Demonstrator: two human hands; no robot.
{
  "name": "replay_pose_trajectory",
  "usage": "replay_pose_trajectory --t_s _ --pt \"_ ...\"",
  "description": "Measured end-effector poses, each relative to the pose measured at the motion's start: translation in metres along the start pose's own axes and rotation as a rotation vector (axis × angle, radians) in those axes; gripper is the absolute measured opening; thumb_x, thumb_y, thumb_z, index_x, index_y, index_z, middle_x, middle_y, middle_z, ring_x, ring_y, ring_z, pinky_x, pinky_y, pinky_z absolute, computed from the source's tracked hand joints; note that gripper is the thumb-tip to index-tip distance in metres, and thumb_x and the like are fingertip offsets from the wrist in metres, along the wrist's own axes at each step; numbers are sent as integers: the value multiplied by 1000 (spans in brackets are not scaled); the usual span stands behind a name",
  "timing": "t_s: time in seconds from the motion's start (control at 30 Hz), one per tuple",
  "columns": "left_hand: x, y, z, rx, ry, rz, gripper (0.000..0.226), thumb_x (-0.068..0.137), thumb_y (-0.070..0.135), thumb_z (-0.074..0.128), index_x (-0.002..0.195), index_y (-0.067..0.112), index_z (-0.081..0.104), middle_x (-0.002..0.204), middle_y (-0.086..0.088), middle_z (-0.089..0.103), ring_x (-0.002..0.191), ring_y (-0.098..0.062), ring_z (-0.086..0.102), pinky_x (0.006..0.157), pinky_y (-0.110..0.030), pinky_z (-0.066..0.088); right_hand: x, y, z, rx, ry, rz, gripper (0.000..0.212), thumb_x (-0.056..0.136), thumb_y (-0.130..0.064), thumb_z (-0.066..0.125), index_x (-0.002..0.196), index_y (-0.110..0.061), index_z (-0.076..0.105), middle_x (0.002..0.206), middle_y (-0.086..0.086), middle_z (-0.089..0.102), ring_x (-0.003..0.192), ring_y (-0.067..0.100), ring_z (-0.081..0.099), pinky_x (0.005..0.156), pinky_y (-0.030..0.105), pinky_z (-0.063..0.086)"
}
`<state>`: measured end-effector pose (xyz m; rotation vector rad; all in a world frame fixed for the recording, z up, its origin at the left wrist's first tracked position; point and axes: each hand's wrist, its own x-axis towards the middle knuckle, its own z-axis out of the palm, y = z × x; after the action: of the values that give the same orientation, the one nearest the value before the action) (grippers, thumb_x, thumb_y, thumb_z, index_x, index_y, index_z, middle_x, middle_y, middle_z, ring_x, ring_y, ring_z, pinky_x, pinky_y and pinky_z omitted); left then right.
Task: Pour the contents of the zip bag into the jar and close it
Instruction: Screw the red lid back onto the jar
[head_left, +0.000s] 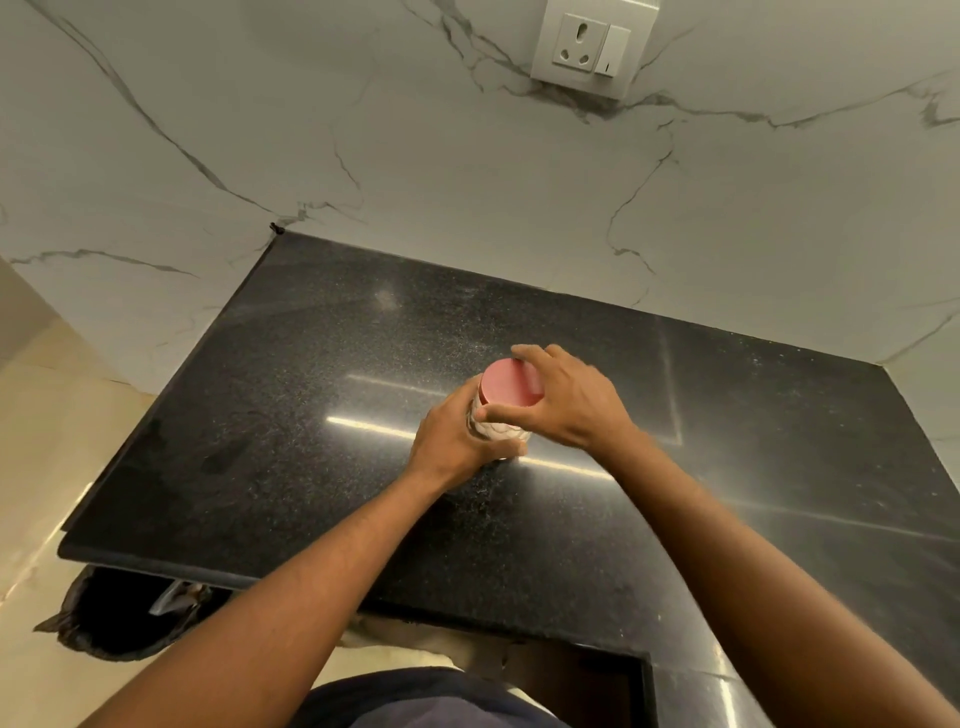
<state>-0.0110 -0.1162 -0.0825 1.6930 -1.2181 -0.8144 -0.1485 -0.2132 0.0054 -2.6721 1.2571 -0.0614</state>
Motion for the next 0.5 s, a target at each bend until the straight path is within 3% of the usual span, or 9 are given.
replay_pose_trajectory --t_s 0.07,0.17,0.3,0.4,0.5 --pt "-4 -5 -4 -15 -29 -16 113 66 51 95 160 36 34 152 4 58 136 -17 57 113 -47 51 -20 13 24 286 41 46 108 73 -89 57 159 -32 23 150 0 49 126 20 57 100 40 51" --pt "-13 -11 -11 -41 -32 -53 116 73 52 90 166 28 24 168 -1 38 152 -18 39 123 -47 39 -47 20 62 714 47 159 108 77 -71 75 161 -40 14 165 -5 34 143 15 44 116 45 42" --pt "-10 -6 -13 -70 -39 17 79 86 27 86 155 26 47 149 3 62 134 -6 57 114 -35 51 -50 8 86 886 129 183 85 81 -54 82 151 -39 37 149 -12 53 128 4 56 109 37 52" --pt "8 -3 -22 -76 -31 7 78 84 24 88 152 24 51 144 4 66 131 -8 62 110 -31 53 -33 5 80 909 188 203 76 80 -48 83 144 -37 44 137 -16 58 115 -6 59 95 16 53" --pt "39 3 -39 -93 -79 3 84 80 25 91 153 20 50 142 6 65 127 -6 63 105 -20 53 -4 7 70 868 213 188 81 79 -53 83 147 -26 48 136 -11 60 116 3 62 95 21 53"
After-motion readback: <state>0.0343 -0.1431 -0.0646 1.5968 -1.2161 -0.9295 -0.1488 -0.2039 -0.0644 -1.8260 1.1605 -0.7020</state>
